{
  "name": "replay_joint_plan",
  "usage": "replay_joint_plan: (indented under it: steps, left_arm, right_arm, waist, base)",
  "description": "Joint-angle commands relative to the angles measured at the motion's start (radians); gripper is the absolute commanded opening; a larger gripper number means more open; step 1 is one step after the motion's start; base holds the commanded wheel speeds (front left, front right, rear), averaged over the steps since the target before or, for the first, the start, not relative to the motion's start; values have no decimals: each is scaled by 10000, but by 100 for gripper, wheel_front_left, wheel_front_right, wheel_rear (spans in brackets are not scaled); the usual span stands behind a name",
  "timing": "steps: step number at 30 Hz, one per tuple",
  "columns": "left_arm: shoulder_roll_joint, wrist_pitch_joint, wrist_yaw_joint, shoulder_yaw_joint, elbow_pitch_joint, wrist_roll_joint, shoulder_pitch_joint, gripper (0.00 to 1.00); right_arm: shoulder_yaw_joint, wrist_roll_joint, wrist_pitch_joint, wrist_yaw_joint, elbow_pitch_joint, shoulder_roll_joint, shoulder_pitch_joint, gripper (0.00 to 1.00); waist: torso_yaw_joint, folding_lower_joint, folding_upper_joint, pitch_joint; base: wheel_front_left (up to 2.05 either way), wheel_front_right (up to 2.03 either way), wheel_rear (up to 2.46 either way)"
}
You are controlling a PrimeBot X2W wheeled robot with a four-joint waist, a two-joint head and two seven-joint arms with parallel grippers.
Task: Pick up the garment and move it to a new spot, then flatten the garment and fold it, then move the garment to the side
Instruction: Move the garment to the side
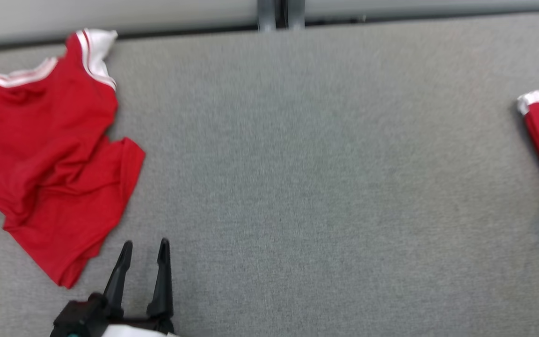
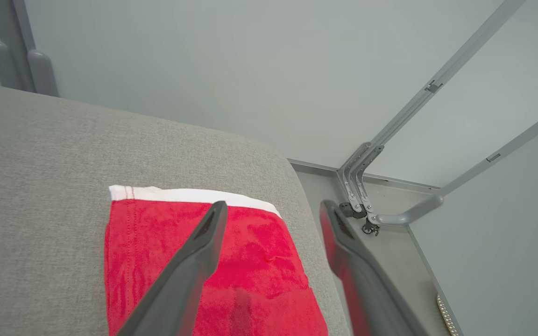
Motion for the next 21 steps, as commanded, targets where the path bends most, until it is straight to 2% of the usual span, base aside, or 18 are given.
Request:
replay_joint_plan:
  steps: [1, 6, 8, 10, 13, 17, 21]
  left_arm:
    - [44, -3, 26, 74, 23, -43, 139, 100]
    - [40, -1, -43, 362, 175, -62, 809, 100]
    - [44, -1, -87, 467, 265, -60, 1029, 100]
    - [43, -1, -151, 585, 353, -33, 1182, 100]
    - [41, -1, -203, 731, 536, 98, 1340, 100]
    - [46, -1, -239, 870, 688, 235, 1534, 100]
    - [43, -1, -305, 937, 792, 331, 1544, 100]
  right_arm:
    - [-84, -71, -178, -3, -124, 94, 359, 100]
    - [-756, -200, -1567, -3, -1551, 1818, 2837, 100]
    - [-806, -582, -2262, -3, -2061, 2340, 3814, 100]
    - [-966, -427, -2717, -3, -2423, 3245, 4655, 100]
    - [-719, -633, -3016, -3, -2830, 4044, 5725, 100]
    - [-575, -901, -3067, -3, -3631, 4781, 6743, 100]
    - [-272, -859, -3065, -3, -4319, 5134, 7414, 100]
  waist:
    - [-11, 0, 0, -1204]
    - [93, 0, 0, -2329]
    - [135, 0, 0, -2654]
    - [166, 0, 0, -2874]
    - [176, 0, 0, -3058]
    - [165, 0, 0, -3256]
    - [193, 0, 0, -3301]
  base:
    - [0, 0, 0]
    - [0, 0, 0]
    - [0, 0, 0]
    - [0, 0, 0]
    - [0, 0, 0]
    - [0, 0, 0]
    - [0, 0, 0]
